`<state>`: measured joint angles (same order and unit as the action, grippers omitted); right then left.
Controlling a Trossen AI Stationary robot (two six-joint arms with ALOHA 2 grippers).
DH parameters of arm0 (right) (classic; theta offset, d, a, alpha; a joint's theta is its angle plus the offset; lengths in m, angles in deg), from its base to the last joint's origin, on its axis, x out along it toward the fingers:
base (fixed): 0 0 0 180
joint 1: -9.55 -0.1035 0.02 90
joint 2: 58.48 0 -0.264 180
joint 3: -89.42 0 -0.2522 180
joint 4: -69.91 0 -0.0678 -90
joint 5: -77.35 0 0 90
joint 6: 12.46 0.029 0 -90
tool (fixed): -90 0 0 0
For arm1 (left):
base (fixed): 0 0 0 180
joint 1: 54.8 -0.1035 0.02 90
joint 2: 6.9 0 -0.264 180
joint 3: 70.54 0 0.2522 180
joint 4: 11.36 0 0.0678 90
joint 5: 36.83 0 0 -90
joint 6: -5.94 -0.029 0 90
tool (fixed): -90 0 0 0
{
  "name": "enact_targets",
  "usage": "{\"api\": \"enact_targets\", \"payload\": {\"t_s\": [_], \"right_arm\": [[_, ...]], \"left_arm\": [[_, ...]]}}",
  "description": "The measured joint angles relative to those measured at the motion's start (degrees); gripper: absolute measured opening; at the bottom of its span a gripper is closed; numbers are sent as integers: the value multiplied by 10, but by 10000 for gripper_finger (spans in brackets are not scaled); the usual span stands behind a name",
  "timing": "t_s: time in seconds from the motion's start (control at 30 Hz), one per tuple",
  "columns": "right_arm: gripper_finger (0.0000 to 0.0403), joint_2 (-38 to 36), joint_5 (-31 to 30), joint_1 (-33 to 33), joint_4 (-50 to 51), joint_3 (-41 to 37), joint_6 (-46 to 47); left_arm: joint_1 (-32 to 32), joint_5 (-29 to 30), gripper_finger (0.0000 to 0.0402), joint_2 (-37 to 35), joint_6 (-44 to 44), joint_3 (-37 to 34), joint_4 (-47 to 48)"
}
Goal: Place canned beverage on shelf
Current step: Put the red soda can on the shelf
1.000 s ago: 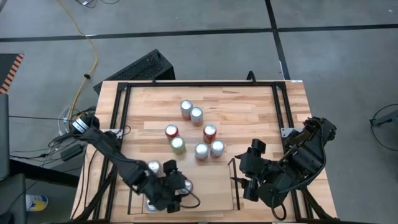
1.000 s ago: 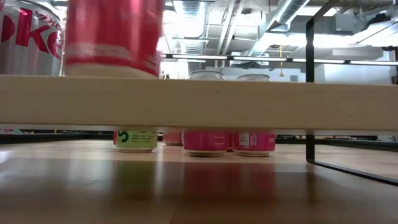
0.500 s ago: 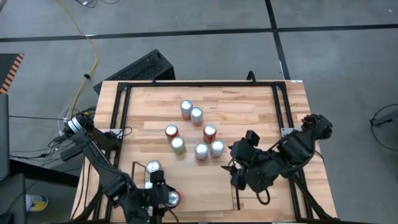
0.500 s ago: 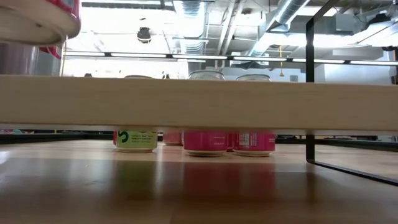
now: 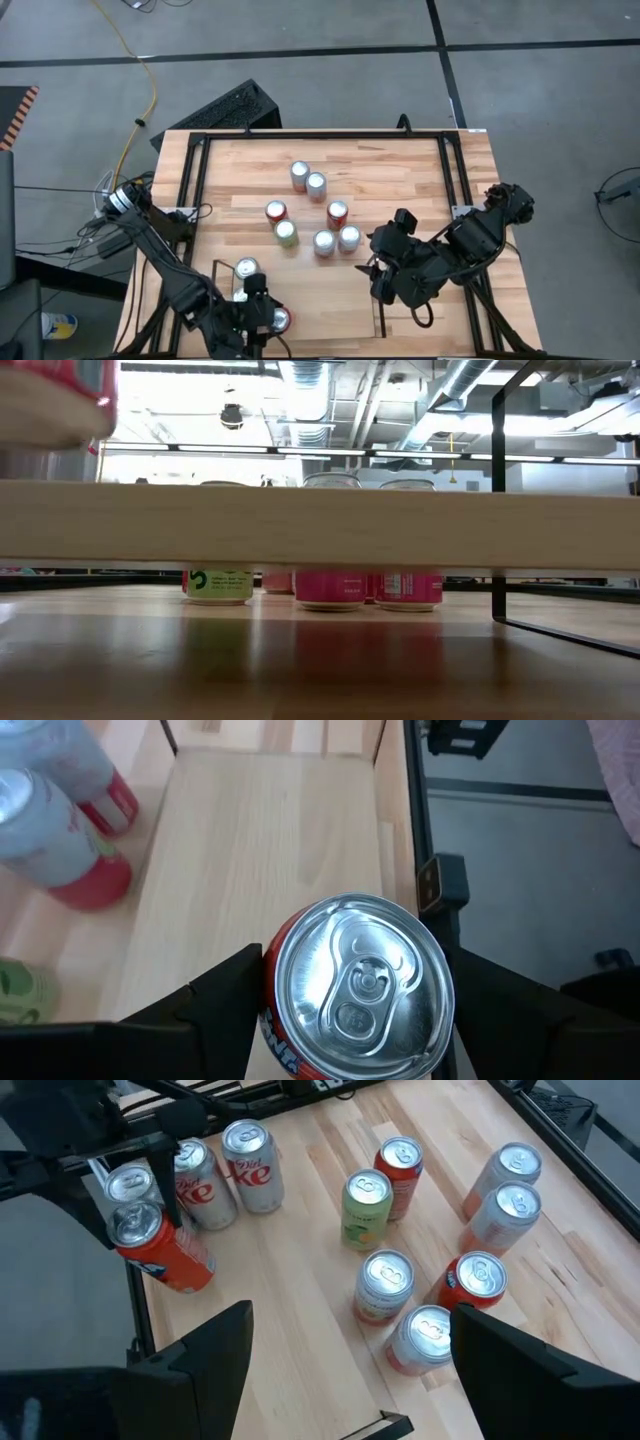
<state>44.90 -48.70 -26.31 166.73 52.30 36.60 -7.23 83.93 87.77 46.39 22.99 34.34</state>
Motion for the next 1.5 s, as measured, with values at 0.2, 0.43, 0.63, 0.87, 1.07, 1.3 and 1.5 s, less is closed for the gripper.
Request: {"api": "enact_targets", "payload": {"t_s": [0.2, 0.43, 0.63, 0.87, 1.07, 1.3, 1.5], "right_arm": [[310, 0, 1, 0, 0, 0, 0], [310, 0, 1, 0, 0, 0, 0], [310, 0, 1, 0, 0, 0, 0], [310, 0, 1, 0, 0, 0, 0], [310, 0, 1, 0, 0, 0, 0], [310, 0, 1, 0, 0, 0, 0], [310, 0, 1, 0, -1, 0, 0]], "left_arm": [[-1, -15, 261, 1, 49, -27, -16], [4, -15, 261, -7, 66, -29, 3], [7, -16, 261, -10, 75, -29, 4], [21, -1, 261, -10, 127, -29, 16], [20, 9, 261, -10, 99, -29, 15], [20, 22, 261, -10, 99, -29, 0], [20, 14, 261, -9, 82, -29, -20]]}}
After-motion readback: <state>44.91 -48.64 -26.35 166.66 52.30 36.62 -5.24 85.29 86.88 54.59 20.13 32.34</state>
